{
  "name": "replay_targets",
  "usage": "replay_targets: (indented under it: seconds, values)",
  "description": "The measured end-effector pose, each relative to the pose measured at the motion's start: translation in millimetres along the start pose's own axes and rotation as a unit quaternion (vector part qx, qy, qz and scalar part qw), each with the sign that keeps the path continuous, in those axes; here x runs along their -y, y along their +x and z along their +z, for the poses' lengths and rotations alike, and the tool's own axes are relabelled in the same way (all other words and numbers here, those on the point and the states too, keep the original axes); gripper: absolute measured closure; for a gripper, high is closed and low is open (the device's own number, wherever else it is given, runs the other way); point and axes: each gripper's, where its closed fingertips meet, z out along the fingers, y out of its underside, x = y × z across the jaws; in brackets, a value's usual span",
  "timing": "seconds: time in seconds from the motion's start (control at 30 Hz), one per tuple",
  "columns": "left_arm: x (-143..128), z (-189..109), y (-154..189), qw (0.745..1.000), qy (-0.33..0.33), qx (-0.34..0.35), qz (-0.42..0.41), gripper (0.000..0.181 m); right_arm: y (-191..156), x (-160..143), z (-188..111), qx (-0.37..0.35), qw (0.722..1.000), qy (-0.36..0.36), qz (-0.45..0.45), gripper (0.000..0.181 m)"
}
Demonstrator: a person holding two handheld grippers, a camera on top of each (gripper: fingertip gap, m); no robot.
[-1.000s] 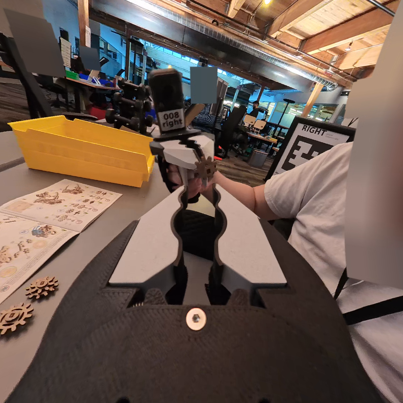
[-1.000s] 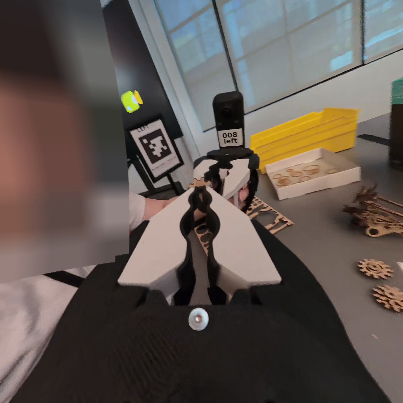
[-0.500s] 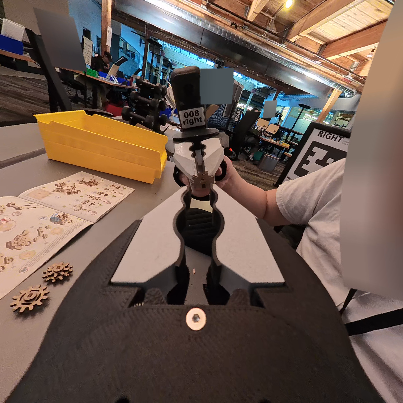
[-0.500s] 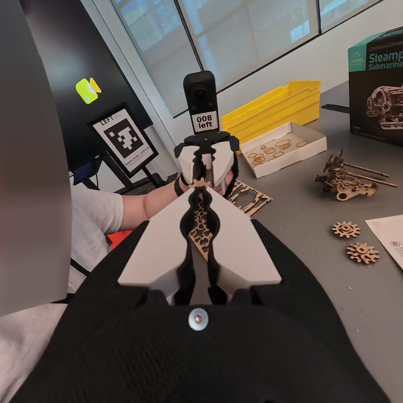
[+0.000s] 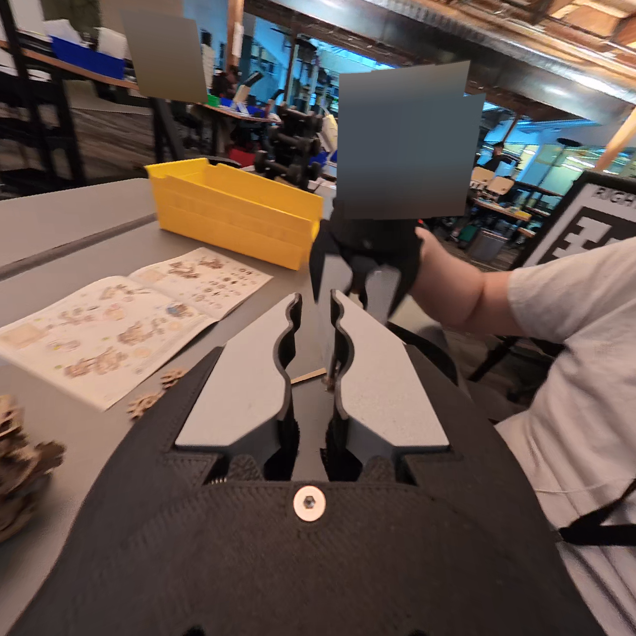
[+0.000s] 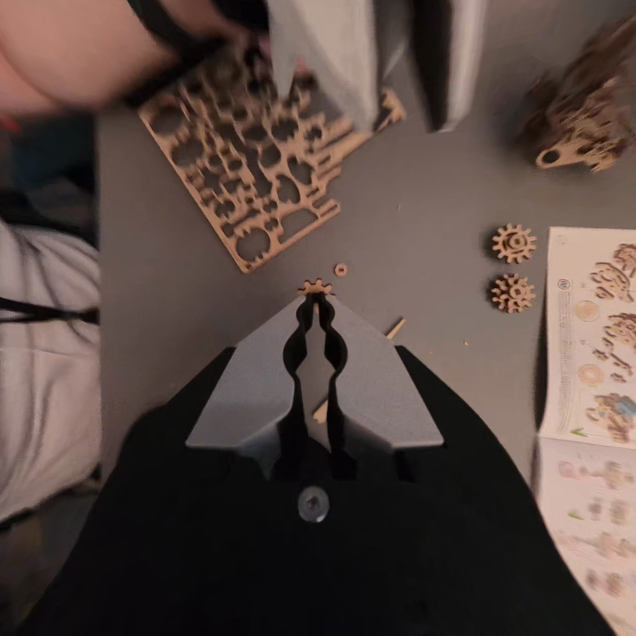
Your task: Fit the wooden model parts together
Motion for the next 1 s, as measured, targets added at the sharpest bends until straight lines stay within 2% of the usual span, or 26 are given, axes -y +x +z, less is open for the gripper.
replay_targets:
  seconds: [0.07,0.13,0.2,0.3,0.47,0.57,0.67,0.77,0.83,1.0]
  values:
    - [0,-4,-7,1.0,0.002,0.011,-0.004,0.166,8,-14,18,-0.036,0.993,-0.107,-0.047,0.18]
    - [0,-6,-10,1.0,0.0,0.016,-0.006,0.166,10,-24,29,-0.042,0.979,-0.184,-0.075,0.18]
    - [0,-8,-12,1.0,-0.003,0.02,-0.002,0.166,16,-29,34,-0.058,0.968,-0.227,-0.089,0.179]
    - [-5,-10,-20,0.999,-0.02,0.046,0.016,0.171,17,-37,40,-0.058,0.961,-0.256,-0.09,0.179]
    - [-4,-18,-30,0.998,-0.022,0.065,0.012,0.166,15,-27,33,-0.064,0.971,-0.216,-0.083,0.179]
    - [-3,-26,-42,0.996,-0.02,0.09,0.008,0.165,13,-36,40,-0.059,0.969,-0.224,-0.086,0.179]
    - [-2,-29,-47,0.996,-0.015,0.092,-0.006,0.165,20,-27,30,-0.086,0.969,-0.211,-0.095,0.18]
    - [-1,-30,-46,0.996,-0.012,0.09,-0.006,0.164,19,-35,39,-0.074,0.968,-0.222,-0.092,0.18]
    - [-2,-29,-46,0.996,-0.018,0.09,-0.001,0.164,18,-27,31,-0.078,0.973,-0.199,-0.09,0.18]
    - [-22,-19,-42,0.995,-0.065,0.064,-0.029,0.159,17,16,-1,-0.109,0.989,-0.044,-0.089,0.18]
